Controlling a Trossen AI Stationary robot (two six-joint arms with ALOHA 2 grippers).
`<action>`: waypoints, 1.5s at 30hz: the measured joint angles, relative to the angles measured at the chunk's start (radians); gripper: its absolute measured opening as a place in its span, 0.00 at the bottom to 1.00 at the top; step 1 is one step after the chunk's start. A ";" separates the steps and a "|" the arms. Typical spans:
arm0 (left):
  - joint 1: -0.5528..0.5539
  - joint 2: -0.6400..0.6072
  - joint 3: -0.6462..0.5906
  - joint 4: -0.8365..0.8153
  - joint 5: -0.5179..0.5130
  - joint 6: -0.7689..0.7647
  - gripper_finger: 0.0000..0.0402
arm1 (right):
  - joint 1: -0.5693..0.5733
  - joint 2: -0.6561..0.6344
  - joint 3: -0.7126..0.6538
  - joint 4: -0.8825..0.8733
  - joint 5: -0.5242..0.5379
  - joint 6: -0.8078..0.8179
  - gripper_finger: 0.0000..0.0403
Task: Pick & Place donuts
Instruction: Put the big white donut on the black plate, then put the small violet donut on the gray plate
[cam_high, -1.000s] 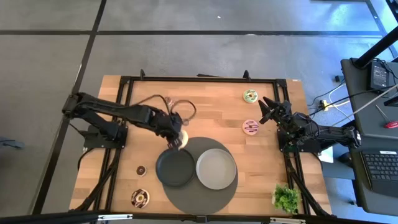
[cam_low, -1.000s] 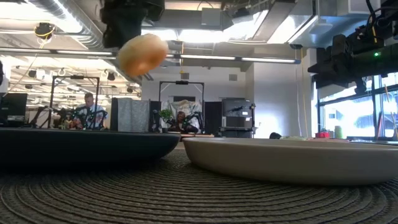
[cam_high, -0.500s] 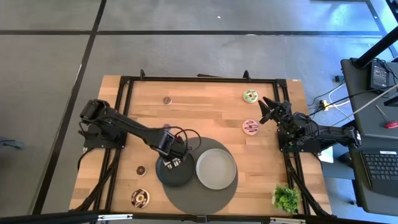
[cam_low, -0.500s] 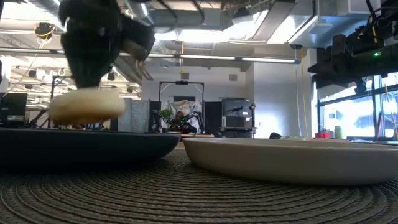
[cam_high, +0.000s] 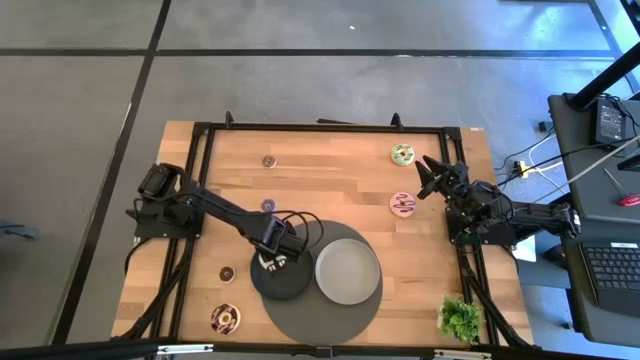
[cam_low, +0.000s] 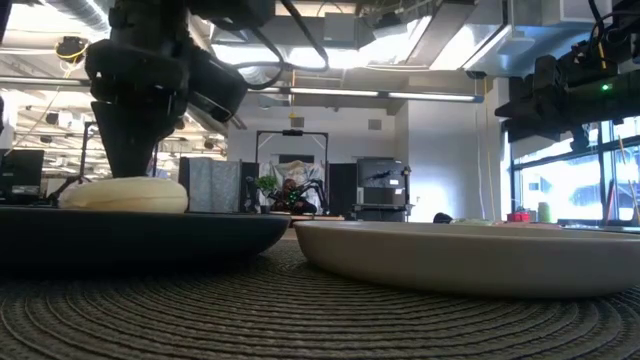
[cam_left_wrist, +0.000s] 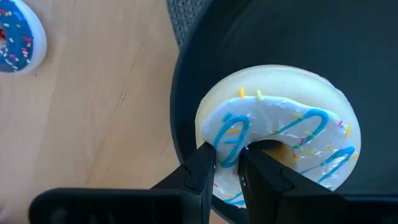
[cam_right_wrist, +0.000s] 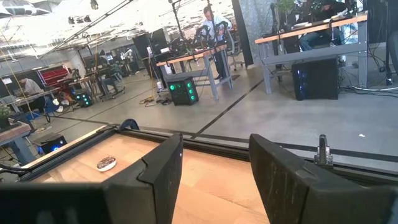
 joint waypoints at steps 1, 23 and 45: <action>0.002 0.000 0.000 0.000 0.000 -0.001 0.16 | 0.000 0.000 0.000 0.000 0.000 0.000 0.46; 0.006 0.000 0.000 -0.064 0.037 -0.002 0.35 | 0.000 0.000 0.000 0.000 0.001 -0.023 0.46; 0.098 -0.132 0.204 -0.256 -0.154 -0.141 0.38 | 0.000 0.000 0.000 0.000 0.000 0.007 0.46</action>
